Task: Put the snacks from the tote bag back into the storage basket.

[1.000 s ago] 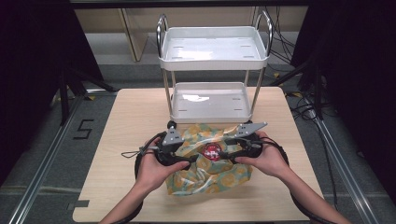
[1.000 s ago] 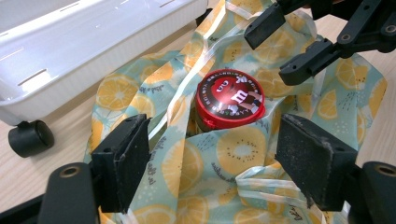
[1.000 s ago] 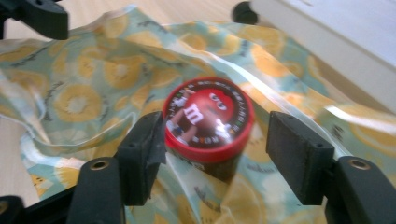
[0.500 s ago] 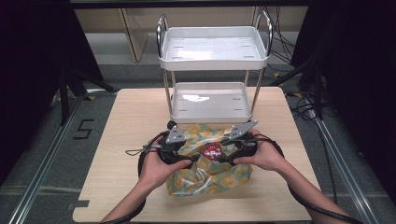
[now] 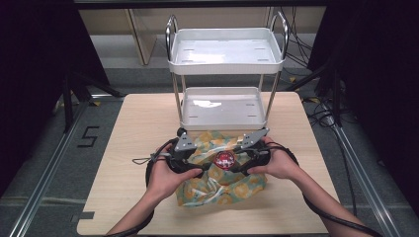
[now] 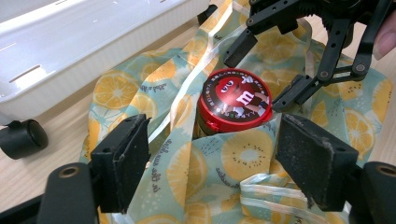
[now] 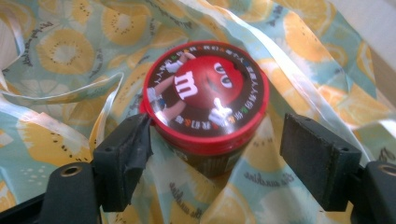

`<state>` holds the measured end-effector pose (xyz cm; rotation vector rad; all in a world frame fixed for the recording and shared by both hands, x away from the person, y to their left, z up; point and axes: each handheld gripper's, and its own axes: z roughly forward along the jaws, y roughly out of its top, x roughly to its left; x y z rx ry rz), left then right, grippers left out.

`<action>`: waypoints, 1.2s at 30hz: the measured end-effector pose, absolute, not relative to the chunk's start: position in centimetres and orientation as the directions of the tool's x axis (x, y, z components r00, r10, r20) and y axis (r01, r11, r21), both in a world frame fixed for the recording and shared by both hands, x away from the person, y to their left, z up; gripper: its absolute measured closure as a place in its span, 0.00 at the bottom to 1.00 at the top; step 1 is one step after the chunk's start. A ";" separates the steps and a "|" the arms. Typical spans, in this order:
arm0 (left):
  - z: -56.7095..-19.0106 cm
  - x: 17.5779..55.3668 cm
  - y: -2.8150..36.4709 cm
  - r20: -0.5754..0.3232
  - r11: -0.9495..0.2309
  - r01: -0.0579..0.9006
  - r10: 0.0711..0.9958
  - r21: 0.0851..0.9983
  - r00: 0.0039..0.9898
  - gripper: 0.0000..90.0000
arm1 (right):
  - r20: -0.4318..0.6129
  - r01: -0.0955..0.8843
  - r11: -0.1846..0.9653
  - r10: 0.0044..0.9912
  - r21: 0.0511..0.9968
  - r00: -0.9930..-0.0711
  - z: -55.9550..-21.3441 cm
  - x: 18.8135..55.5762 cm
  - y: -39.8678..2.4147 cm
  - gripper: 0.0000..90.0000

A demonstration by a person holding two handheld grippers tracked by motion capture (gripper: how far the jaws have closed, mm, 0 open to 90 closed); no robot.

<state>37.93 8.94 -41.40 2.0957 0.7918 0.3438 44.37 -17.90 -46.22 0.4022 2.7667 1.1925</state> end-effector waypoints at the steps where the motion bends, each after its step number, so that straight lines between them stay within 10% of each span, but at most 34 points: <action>1: -41.4 38.0 9.0 -0.029 -0.449 0.404 0.640 0.797 0.768 0.27 | 0.023 0.207 0.658 0.276 0.724 -0.961 -46.2 44.3 -17.8 0.28; 36: -41.9 38.1 9.0 -0.056 -0.436 0.421 0.639 0.796 0.767 0.28 | -0.070 0.089 0.655 0.213 0.750 -0.975 -48.4 44.4 -16.0 0.28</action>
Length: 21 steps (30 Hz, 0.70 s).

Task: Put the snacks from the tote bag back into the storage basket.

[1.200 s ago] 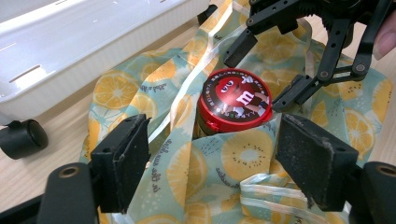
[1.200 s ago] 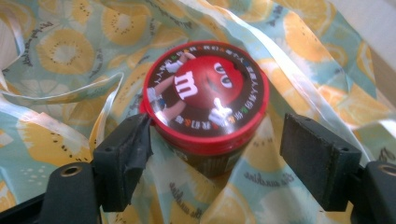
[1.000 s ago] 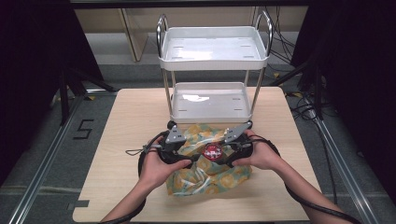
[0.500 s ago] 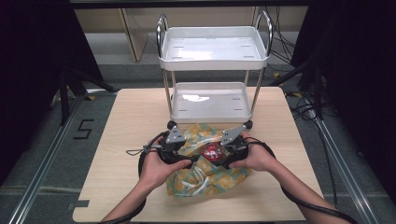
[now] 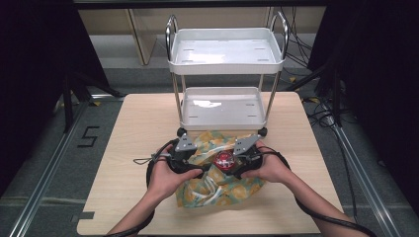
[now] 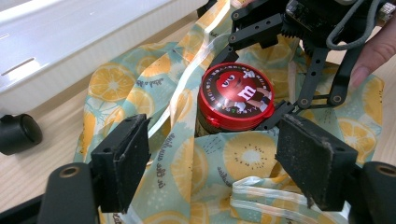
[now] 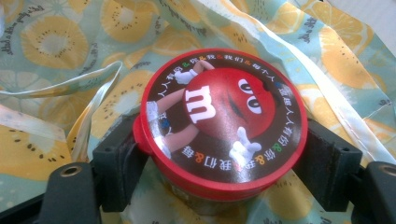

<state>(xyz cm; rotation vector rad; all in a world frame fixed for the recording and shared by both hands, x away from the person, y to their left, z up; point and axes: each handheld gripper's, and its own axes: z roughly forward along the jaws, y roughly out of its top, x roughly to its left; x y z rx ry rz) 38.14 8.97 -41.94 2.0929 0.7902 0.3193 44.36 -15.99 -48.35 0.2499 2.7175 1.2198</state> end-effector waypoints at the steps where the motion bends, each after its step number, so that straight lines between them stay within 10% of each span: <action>1: -41.9 38.1 9.1 -0.050 -0.433 0.426 0.652 0.794 0.756 0.28 | -0.071 0.088 0.653 0.213 0.752 -0.974 -48.4 44.3 -16.0 0.28; 21: -41.8 38.0 9.4 -0.019 -0.414 0.386 0.661 0.824 0.750 0.28 | -0.040 0.122 0.619 0.242 0.776 -0.969 -47.1 43.9 -16.6 0.28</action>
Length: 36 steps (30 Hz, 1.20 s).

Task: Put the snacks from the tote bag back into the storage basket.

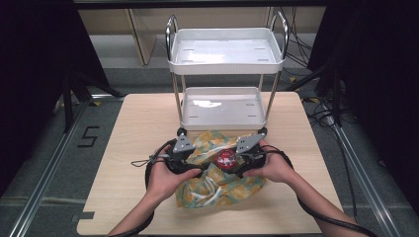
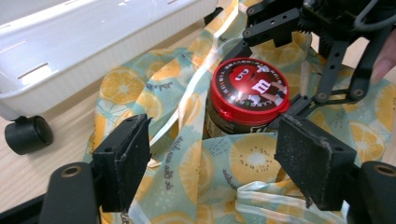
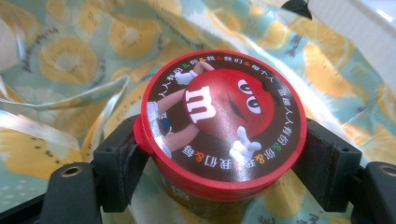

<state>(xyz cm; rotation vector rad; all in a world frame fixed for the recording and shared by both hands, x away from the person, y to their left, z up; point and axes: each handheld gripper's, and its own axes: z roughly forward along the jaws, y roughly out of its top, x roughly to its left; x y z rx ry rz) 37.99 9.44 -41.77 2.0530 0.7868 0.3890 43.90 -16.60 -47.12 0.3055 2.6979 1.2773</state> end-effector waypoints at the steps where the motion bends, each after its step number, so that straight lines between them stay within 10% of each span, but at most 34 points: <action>1: -41.7 37.9 9.5 -0.020 -0.411 0.390 0.666 0.824 0.746 0.28 | -0.032 0.136 0.615 0.255 0.777 -0.966 -46.9 43.8 -16.7 0.28; 36: -41.3 36.9 12.7 -0.044 -0.288 0.402 0.766 0.869 0.642 0.28 | -0.044 0.109 0.543 0.260 0.832 -0.965 -42.5 44.0 -16.3 0.28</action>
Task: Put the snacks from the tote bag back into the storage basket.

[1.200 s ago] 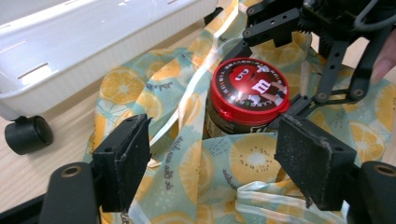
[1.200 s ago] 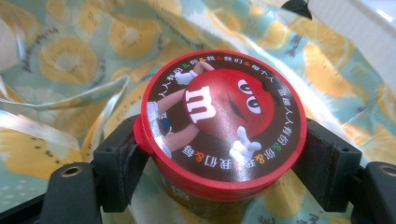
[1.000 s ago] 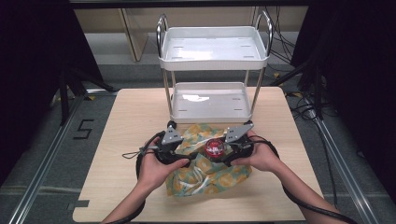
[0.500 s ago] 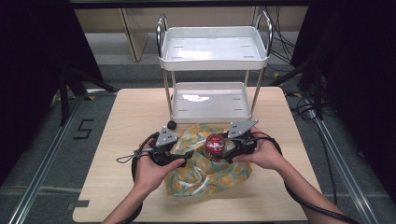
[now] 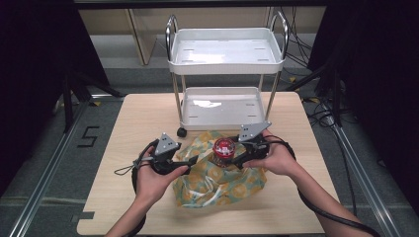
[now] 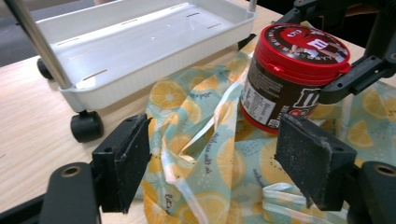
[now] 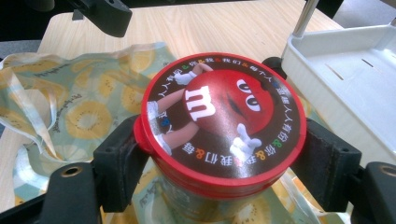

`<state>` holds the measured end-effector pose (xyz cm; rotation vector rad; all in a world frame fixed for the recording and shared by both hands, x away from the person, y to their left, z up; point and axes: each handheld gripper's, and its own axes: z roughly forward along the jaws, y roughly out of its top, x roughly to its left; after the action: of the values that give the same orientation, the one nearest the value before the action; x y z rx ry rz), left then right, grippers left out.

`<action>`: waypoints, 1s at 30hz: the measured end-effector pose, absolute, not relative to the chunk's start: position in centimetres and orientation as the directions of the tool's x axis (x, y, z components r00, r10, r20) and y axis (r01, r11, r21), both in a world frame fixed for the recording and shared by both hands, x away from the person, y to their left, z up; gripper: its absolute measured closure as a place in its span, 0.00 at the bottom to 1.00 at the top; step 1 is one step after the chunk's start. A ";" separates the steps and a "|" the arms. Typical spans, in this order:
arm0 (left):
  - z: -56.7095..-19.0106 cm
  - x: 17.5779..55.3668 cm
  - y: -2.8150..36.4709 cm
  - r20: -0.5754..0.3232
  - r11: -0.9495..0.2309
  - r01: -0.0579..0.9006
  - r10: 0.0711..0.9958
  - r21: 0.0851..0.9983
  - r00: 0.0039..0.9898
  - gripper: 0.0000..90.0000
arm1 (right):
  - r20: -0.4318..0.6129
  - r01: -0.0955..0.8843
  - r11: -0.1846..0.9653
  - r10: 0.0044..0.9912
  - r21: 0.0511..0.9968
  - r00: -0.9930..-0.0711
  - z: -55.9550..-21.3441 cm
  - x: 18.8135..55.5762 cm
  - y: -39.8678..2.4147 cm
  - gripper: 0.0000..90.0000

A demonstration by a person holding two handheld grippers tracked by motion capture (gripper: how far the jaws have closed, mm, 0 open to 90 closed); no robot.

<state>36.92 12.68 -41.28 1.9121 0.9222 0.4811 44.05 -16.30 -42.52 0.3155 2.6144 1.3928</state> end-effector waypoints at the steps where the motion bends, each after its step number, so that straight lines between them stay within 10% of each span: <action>1: -41.3 37.0 12.8 -0.046 -0.282 0.406 0.771 0.869 0.635 0.28 | -0.047 0.102 0.544 0.253 0.833 -0.966 -42.4 44.2 -16.2 0.28; 30: -41.2 37.6 13.8 -0.051 -0.245 0.414 0.809 0.877 0.586 0.28 | -0.075 0.088 0.534 0.276 0.841 -0.958 -40.0 46.2 -15.8 0.28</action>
<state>37.55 13.81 -41.17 1.8664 0.9879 0.5220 46.21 -15.76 -40.00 0.3084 2.5723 1.3938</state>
